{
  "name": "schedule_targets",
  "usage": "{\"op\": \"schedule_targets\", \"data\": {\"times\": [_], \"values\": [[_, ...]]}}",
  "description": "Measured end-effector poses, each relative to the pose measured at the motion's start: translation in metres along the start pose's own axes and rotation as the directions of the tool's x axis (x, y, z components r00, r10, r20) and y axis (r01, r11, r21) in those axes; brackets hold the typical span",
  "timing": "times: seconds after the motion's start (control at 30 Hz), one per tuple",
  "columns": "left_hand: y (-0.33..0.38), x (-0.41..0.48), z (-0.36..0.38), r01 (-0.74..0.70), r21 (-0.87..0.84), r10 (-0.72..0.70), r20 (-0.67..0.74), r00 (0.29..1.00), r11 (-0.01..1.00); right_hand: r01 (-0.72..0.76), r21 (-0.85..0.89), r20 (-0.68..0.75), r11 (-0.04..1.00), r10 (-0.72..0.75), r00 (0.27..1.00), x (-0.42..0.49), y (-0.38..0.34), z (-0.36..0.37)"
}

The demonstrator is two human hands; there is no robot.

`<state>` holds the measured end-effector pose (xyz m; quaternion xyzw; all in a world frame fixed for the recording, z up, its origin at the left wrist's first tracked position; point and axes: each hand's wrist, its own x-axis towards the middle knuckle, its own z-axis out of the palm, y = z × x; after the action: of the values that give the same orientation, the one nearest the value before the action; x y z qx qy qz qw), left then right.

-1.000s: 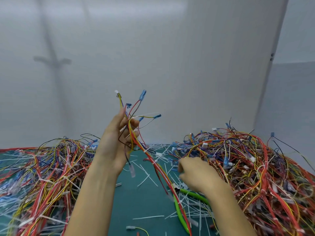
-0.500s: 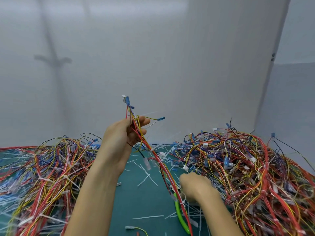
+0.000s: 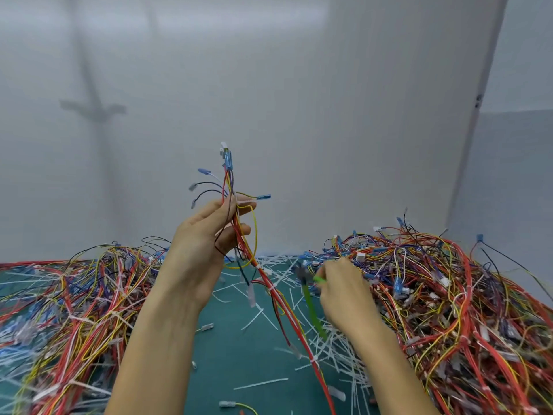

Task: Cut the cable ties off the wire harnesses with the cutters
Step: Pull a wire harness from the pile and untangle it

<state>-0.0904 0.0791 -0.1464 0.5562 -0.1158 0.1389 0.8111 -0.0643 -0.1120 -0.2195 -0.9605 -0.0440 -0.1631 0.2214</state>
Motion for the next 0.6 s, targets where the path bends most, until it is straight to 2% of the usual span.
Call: {"op": "schedule_targets", "data": {"times": [0.07, 0.13, 0.23, 0.3, 0.43, 0.5, 0.6], "values": [[0.000, -0.001, -0.001, -0.008, 0.034, 0.008, 0.012, 1.000, 0.999, 0.034, 0.128, -0.253, 0.991, 0.000, 0.967, -0.001, -0.005, -0.013], [-0.001, -0.001, -0.001, -0.016, 0.064, 0.014, 0.027, 1.000, 0.998, 0.079, 0.197, -0.458, 0.977, 0.020, 0.889, -0.003, -0.009, -0.027], [-0.003, -0.001, 0.001, -0.022, 0.096, 0.018, 0.038, 0.999, 0.995, 0.135, 0.259, -0.626, 0.956, 0.059, 0.778, -0.005, -0.010, -0.044], [-0.006, -0.001, 0.004, -0.035, 0.106, 0.031, 0.039, 0.999, 0.994, 0.150, 0.374, -0.634, 0.915, 0.134, 0.761, -0.007, -0.010, -0.050], [-0.012, 0.000, 0.010, -0.062, 0.124, 0.054, 0.063, 0.997, 0.990, 0.145, 0.695, -0.437, 0.704, 0.253, 0.863, -0.012, -0.016, -0.063], [-0.014, 0.000, 0.011, -0.072, 0.137, 0.063, 0.068, 0.996, 0.988, 0.105, 0.712, -0.358, 0.694, 0.230, 0.905, -0.015, -0.018, -0.068], [-0.017, 0.001, 0.013, -0.077, 0.131, 0.068, 0.070, 0.995, 0.988, 0.056, 0.649, -0.298, 0.759, 0.186, 0.936, -0.014, -0.017, -0.067]]}}
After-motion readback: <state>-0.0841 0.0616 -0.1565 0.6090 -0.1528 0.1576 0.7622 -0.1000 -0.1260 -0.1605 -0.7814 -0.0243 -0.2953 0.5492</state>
